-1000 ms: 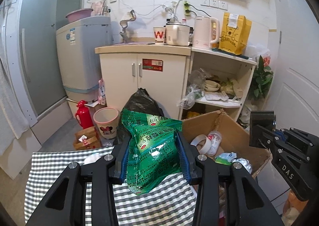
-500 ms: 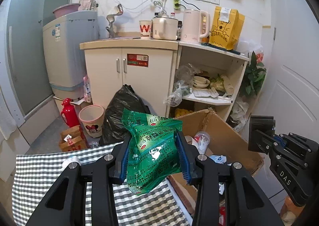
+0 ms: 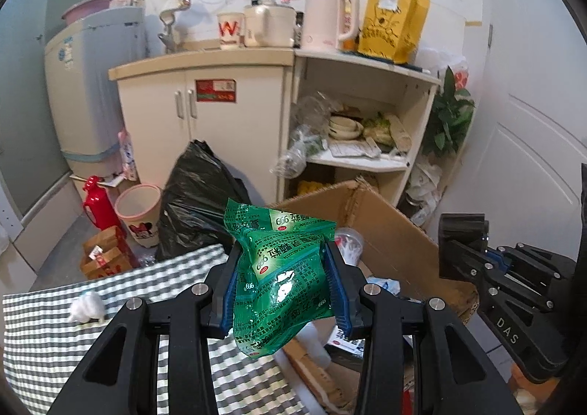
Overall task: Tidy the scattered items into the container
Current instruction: 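Lower the green packet with left tool while right tool lowers the black lid into the box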
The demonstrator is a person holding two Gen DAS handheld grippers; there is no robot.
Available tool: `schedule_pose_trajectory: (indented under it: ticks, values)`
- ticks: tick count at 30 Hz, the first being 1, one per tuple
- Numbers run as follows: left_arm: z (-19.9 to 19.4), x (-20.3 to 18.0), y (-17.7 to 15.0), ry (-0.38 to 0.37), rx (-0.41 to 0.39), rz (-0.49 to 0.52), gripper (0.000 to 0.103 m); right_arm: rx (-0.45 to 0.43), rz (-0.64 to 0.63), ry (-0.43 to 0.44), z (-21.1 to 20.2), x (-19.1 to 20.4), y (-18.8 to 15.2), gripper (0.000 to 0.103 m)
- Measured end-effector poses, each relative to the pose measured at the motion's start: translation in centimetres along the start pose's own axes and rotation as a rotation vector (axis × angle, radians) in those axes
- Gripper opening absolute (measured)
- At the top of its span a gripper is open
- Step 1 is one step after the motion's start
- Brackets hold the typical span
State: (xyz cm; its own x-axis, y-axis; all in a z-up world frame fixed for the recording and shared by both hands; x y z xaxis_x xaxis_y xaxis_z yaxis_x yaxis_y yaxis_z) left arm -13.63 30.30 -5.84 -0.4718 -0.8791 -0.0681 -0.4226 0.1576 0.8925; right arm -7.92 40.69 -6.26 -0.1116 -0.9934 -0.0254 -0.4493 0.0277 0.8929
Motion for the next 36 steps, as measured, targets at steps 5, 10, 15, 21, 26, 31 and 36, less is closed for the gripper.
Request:
schedule_pose_trajectory:
  ticks: [5, 10, 15, 21, 26, 31, 36]
  values:
    - [2.2, -1.5, -0.9, -0.033, 0.033, 0.014, 0.042, 0.03, 0.017, -0.008, 1.4, -1.3, -1.1, 0.007]
    - [4.0, -2.4, -1.9, -0.05, 0.067, 0.024, 0.042, 0.064, 0.018, 0.004, 2.8, -1.6, -2.1, 0.007]
    - [5.8, -3.3, -2.9, -0.066, 0.107, 0.035, 0.042, 0.09, 0.021, 0.013, 4.1, -1.8, -2.8, 0.007]
    - [7.7, -3.8, -4.5, -0.078, 0.158, 0.042, 0.042, 0.139, 0.015, 0.027, 5.8, -1.8, -4.5, 0.007]
    - [9.0, -4.4, -5.9, -0.099, 0.215, 0.056, 0.042, 0.164, 0.013, 0.034, 6.6, -1.9, -5.1, 0.007]
    - [9.7, -4.7, -6.7, -0.101, 0.246, 0.057, 0.042, 0.185, 0.009, 0.044, 7.3, -1.6, -5.8, 0.007]
    - [10.3, -4.4, -7.4, -0.091, 0.269, 0.051, 0.045, 0.206, 0.013, 0.036, 7.7, -1.6, -6.4, 0.008]
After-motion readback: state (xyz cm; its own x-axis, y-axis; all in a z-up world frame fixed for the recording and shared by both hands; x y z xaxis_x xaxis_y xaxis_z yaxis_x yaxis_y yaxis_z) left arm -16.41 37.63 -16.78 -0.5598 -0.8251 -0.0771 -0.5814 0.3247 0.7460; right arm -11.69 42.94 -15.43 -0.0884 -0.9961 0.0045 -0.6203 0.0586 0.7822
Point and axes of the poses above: each gripper's, at about its wrist camera, not at the fingertips, and z roughly the way its jaws point, x to its left, y to its top, the point moved 9 cm from there along z, roughly the way its jaws point, and after that the axes turned 11 degrees about -x, right-handed, at the moved point
